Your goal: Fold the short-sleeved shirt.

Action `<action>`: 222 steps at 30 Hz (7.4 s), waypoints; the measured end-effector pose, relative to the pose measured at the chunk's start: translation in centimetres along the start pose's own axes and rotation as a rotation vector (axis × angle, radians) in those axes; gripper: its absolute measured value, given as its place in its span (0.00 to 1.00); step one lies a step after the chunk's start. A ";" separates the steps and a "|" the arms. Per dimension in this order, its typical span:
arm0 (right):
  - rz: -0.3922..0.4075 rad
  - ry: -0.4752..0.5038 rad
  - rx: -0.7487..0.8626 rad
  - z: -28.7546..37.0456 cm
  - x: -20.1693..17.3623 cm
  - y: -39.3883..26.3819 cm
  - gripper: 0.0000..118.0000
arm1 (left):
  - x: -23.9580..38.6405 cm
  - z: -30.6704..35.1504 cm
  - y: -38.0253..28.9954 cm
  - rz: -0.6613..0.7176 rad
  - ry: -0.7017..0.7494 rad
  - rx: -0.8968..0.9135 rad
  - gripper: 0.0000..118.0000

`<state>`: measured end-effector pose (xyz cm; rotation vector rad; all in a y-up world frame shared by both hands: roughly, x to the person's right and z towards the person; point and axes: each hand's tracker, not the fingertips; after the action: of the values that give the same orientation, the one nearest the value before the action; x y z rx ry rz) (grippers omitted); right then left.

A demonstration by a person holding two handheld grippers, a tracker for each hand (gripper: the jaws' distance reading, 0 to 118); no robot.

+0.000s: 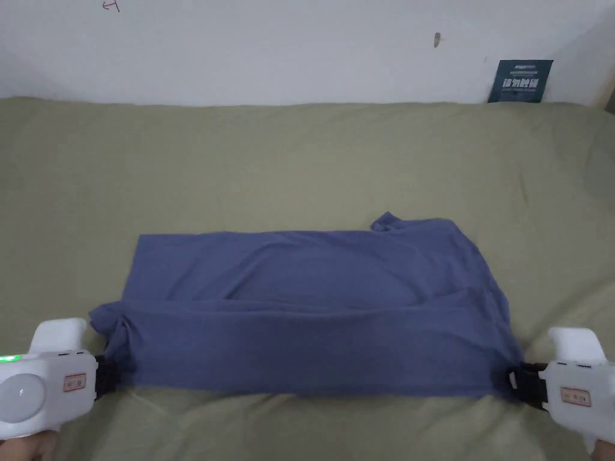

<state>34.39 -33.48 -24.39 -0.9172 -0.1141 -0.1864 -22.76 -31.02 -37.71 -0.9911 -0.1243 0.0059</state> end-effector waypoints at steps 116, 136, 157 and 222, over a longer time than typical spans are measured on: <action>-0.016 0.090 0.038 12.6 -0.3 -11.1 0.57 | -5.6 10.6 -12.0 -0.097 -0.034 0.085 0.80; 0.119 -0.029 0.797 24.3 -18.4 -4.5 0.04 | 12.0 24.2 -7.9 -0.125 -0.024 0.784 0.00; 0.146 -0.104 0.697 21.5 -19.3 -8.7 0.01 | -6.1 16.7 -6.3 0.160 -0.278 0.161 0.00; 0.029 -0.048 0.527 20.1 -15.8 -12.6 0.01 | -2.7 16.0 -3.0 0.110 -0.370 -0.141 0.06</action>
<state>15.94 -23.17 -5.26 -0.3976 -0.1840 -0.0988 -27.35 -19.48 -26.82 -1.1298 -0.4138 0.2857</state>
